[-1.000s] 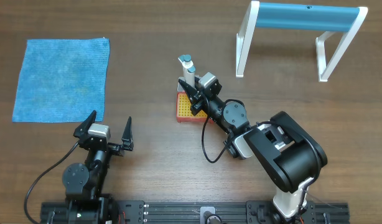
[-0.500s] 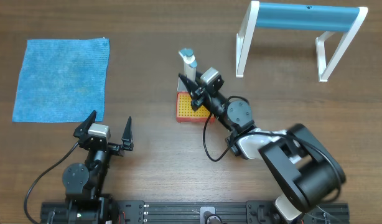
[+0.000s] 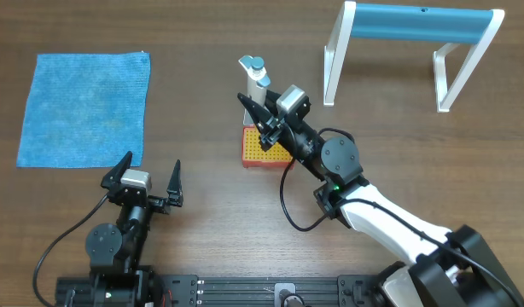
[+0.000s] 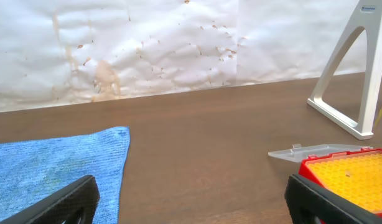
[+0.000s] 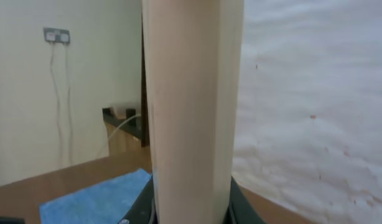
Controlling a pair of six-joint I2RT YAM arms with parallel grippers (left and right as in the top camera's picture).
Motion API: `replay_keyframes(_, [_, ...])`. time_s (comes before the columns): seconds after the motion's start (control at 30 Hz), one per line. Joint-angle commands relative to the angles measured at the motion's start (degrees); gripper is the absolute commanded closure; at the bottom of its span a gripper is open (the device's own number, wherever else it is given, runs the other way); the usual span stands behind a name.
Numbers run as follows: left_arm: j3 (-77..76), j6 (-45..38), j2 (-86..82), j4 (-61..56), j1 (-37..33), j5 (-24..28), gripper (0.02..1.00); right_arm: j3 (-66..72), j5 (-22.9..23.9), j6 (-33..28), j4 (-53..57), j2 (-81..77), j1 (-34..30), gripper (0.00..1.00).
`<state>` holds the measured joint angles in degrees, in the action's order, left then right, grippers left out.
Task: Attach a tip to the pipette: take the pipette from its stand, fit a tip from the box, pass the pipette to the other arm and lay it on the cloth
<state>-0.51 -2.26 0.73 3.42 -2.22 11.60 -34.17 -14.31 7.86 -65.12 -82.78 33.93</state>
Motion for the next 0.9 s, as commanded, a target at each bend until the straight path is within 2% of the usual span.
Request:
replay_keyframes(0.03, [0.2, 0.13, -0.42, 0.24, -0.35, -0.61, 0.056, -1.22, -0.81, 8.41, 0.42, 3.21, 0.13, 0.917])
replay_keyframes(0.27, [0.2, 0.13, -0.42, 0.24, -0.35, -0.61, 0.058, 1.46, -7.67, 33.99, 6.34, 4.24, -0.02, 0.921])
replay_keyframes(0.4, [0.2, 0.13, -0.42, 0.24, -0.35, -0.61, 0.056, 1.46, -9.16, 42.47, 4.48, 4.26, -0.15, 0.921])
replay_keyframes(0.47, [0.2, 0.13, -0.42, 0.22, -0.33, -0.79, 0.056, 1.46, -9.18, 44.39, 0.33, 4.26, -0.26, 0.921])
replay_keyframes(0.5, [0.2, 1.07, -0.42, 0.17, -0.33, 0.76, 0.056, 1.46, -9.07, 44.44, -1.6, 4.26, -0.26, 0.921])
replay_keyframes(0.57, [0.2, 12.26, -0.42, -1.03, -0.28, 10.14, 0.056, 1.46, -8.68, 44.44, -3.15, 4.24, -0.26, 0.919])
replay_keyframes(0.6, [0.2, 23.32, -0.44, -2.08, -0.28, 14.14, 0.053, 1.46, -8.74, 44.41, -3.13, 4.24, -0.46, 0.921])
replay_keyframes(0.67, [0.2, 57.37, -0.42, -2.05, -0.28, 21.07, 0.056, 1.46, -8.66, 44.39, -2.89, 4.24, -0.83, 0.917])
replay_keyframes(0.7, [0.2, 68.65, -0.42, -1.44, -0.28, 23.93, 0.056, 1.46, -8.66, 44.44, -2.05, 4.24, -1.33, 0.921])
replay_keyframes(0.73, [0.2, 75.3, -0.42, -0.52, -0.28, 25.14, 0.056, 1.46, -8.7, 44.83, -1.84, 4.24, -1.6, 0.921])
replay_keyframes(0.77, [0.2, 75.97, -0.42, -0.63, -0.31, 25.07, 0.056, 1.46, -8.7, 46.23, -1.84, 4.24, -1.62, 0.921])
replay_keyframes(0.83, [0.2, 76.04, -0.44, -1.55, -0.35, 20.31, 0.056, 1.46, -9.66, 49.66, -1.84, 4.24, -1.62, 0.921])
replay_keyframes(0.9, [0.2, 76.22, -0.42, -0.85, -0.35, 20.11, 0.053, 1.46, -14.51, 49.72, -0.72, 4.24, -2.56, 0.921])
